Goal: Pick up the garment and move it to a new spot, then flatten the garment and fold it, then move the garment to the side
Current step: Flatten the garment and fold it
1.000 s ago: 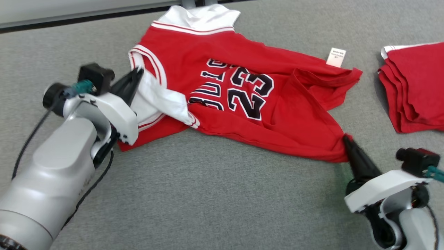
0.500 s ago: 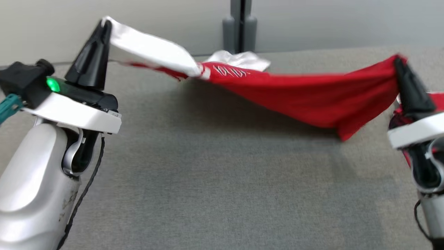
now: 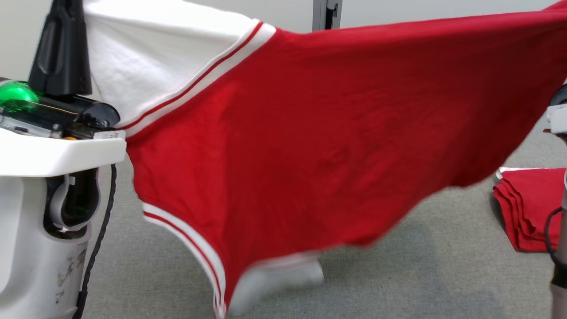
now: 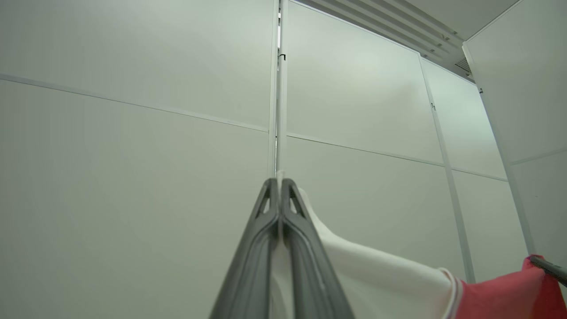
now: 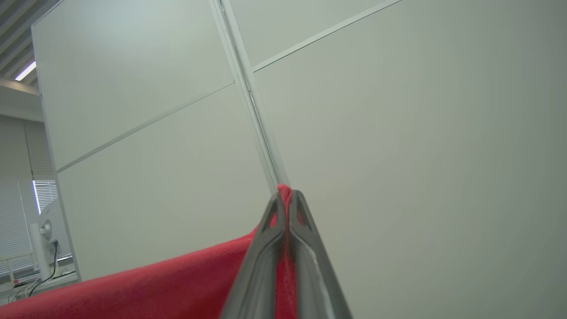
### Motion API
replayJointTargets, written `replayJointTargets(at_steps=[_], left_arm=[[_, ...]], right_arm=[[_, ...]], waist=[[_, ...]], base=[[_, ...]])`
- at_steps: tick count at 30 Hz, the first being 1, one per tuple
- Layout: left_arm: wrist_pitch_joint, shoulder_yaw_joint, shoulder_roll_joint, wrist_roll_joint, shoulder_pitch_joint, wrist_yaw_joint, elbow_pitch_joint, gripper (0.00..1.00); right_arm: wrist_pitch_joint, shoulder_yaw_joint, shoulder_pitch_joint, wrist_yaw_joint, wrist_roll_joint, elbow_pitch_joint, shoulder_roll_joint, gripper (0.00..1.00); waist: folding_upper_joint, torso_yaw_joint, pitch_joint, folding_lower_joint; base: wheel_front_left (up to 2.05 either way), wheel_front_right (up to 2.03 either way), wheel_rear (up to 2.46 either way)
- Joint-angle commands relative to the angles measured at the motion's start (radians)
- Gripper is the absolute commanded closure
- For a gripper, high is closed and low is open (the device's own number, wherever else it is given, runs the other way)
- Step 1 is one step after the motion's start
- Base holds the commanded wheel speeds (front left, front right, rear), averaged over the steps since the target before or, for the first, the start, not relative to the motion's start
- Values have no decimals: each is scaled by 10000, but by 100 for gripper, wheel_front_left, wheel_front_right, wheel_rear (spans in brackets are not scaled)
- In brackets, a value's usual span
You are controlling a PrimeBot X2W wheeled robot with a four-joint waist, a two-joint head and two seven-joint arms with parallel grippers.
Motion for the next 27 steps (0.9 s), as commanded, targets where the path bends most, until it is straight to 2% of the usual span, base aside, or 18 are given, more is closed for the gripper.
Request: replayJointTargets(at_steps=[1,5,8,12,15,22,23,27], left_arm=[[72,107,26,-108,99,120,-162,100],[594,243,138,-198,136,531,-829,100],[962,255,336,-80,-93,689,-918,100],[1408,97,503,-185,-839,507,-470,100],[1587,98,614,-225,-1917,301,262,100],[1226,-123,621,60,-5764,-338,3198,100],[1226,-123,621,60,-5764,-338,3198,100],[388,-174,513,351,-7792,-502,4971,100]], right_arm=[[236,-213,-61,2,32,-153,226,100],[1227,-1357,-213,-1,-437,-934,764,100],[1880,-1862,-508,-1,-448,-1067,870,100],[2237,-1989,-1428,-1,-706,-609,854,100],[2387,-1712,-2647,0,-747,97,878,100],[1160,-1474,-6755,2,-1324,3407,863,100],[1160,-1474,-6755,2,-1324,3407,863,100],[-370,-1476,-8830,0,-1638,5120,856,100]], waist=[[-1,-11,-62,0],[-1,-27,1,0],[-1,-42,227,0],[-1,-77,910,0],[-1,-125,1878,0],[-1,-98,4087,0],[-1,-98,4087,0],[-1,114,5037,0]], base=[[0,0,0],[0,0,0],[0,0,0],[0,0,0],[0,0,0],[0,0,0],[0,0,0],[0,0,0]])
